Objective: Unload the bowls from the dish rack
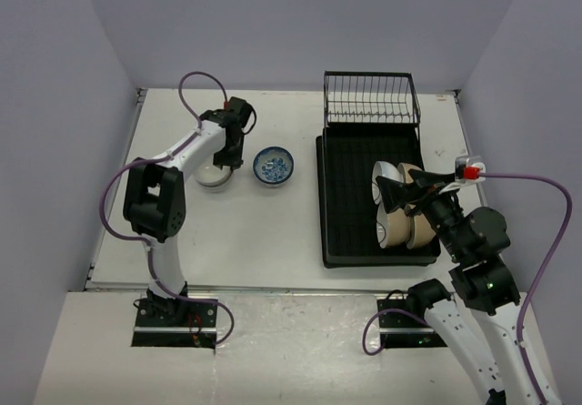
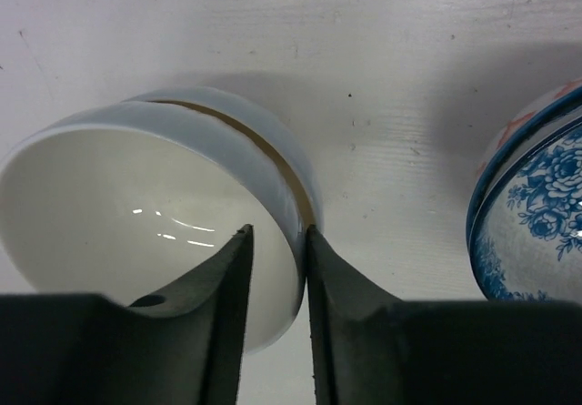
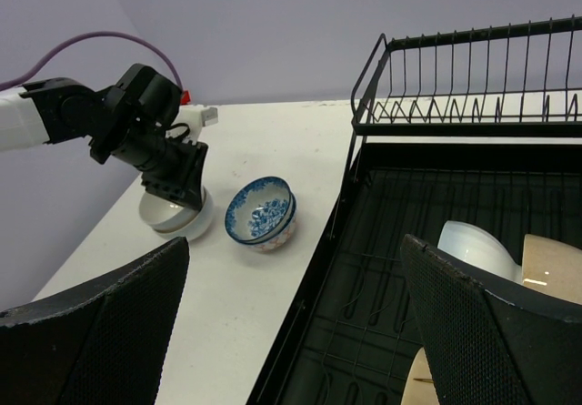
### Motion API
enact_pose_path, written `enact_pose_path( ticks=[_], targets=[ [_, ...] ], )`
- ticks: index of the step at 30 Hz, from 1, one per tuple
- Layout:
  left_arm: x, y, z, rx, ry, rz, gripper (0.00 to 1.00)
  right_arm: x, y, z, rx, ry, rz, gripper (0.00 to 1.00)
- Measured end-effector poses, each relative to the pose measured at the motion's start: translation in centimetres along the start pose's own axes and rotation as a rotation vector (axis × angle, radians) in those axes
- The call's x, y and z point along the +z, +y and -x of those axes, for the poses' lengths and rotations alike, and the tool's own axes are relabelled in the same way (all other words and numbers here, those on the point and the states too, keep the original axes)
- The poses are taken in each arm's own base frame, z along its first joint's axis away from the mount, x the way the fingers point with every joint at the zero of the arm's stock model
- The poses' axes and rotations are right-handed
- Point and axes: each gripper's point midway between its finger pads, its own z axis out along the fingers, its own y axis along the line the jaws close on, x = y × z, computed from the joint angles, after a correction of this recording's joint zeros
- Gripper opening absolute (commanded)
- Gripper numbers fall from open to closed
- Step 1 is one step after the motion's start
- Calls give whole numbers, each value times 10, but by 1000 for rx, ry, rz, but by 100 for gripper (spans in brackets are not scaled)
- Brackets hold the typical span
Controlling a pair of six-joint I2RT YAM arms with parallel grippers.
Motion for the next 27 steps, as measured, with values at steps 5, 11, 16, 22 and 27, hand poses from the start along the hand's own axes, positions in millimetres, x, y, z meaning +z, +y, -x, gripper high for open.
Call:
enact_pose_path(
  ticks=[5, 11, 16, 22, 27],
  targets=[
    [-3, 3, 0, -9, -4, 2, 42, 0, 0, 0, 0, 0, 0, 99],
    [-17, 3, 6, -20, -37, -24, 45, 0, 0, 0, 0, 0, 0, 99],
    [-41, 7, 16, -41, -103, -42, 45, 0, 0, 0, 0, 0, 1, 99],
    [-57, 11, 22, -53, -144, -53, 47, 0, 0, 0, 0, 0, 1, 99],
    [-90, -5, 30, -69, -247, -131, 72, 0, 0, 0, 0, 0, 1, 99]
  ],
)
